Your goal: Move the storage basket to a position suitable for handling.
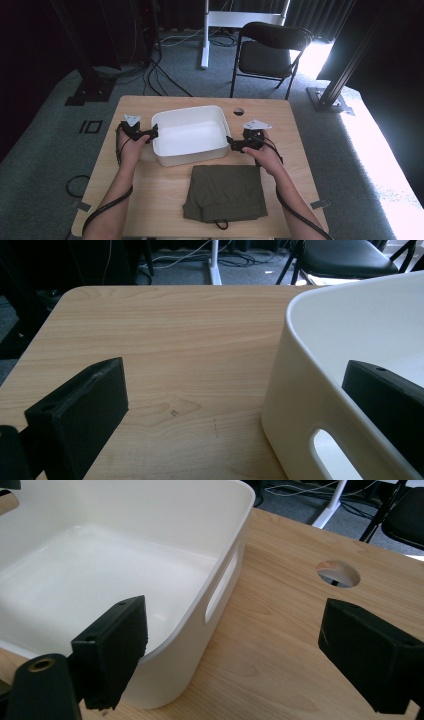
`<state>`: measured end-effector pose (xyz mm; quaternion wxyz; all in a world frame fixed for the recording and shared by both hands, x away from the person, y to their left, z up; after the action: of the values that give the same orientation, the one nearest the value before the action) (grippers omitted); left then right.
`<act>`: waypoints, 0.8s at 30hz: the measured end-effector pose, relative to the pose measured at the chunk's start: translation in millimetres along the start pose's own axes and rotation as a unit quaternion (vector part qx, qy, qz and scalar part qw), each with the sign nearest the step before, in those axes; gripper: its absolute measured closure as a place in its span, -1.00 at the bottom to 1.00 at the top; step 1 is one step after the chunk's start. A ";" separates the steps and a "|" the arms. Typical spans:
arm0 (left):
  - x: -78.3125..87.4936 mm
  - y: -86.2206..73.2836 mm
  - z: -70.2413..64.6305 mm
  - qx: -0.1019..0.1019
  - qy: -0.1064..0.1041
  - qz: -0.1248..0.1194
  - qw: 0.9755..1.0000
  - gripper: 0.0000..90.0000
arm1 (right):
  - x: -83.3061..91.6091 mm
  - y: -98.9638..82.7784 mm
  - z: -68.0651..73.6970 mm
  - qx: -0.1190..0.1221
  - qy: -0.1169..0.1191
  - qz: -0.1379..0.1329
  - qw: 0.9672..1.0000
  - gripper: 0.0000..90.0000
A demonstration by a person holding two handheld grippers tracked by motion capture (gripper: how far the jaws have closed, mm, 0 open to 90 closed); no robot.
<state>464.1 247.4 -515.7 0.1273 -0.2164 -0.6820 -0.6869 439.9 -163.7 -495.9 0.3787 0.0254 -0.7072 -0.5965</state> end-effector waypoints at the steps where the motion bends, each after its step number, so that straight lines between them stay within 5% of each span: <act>1: -0.5 0.3 -0.4 0.000 0.000 0.001 1.000 -0.98 | 0.7 0.0 0.1 0.001 -0.002 0.001 1.000 -0.73; 24: -26.1 12.8 -39.3 -0.037 -0.005 0.000 0.999 -0.98 | 24.9 -13.5 -20.0 -0.006 -0.021 0.005 1.000 -0.73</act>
<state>488.1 204.7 -515.7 0.1162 -0.2242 -0.6567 -0.7106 427.9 -196.2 -494.9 0.3668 0.0073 -0.7118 -0.5990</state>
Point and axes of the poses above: each handheld gripper's, and its own axes: x roughly backward along the jaws, y roughly out of its top, z roughly to its left, the point moved 1 cm from there along -x, roughly forward along the jaws
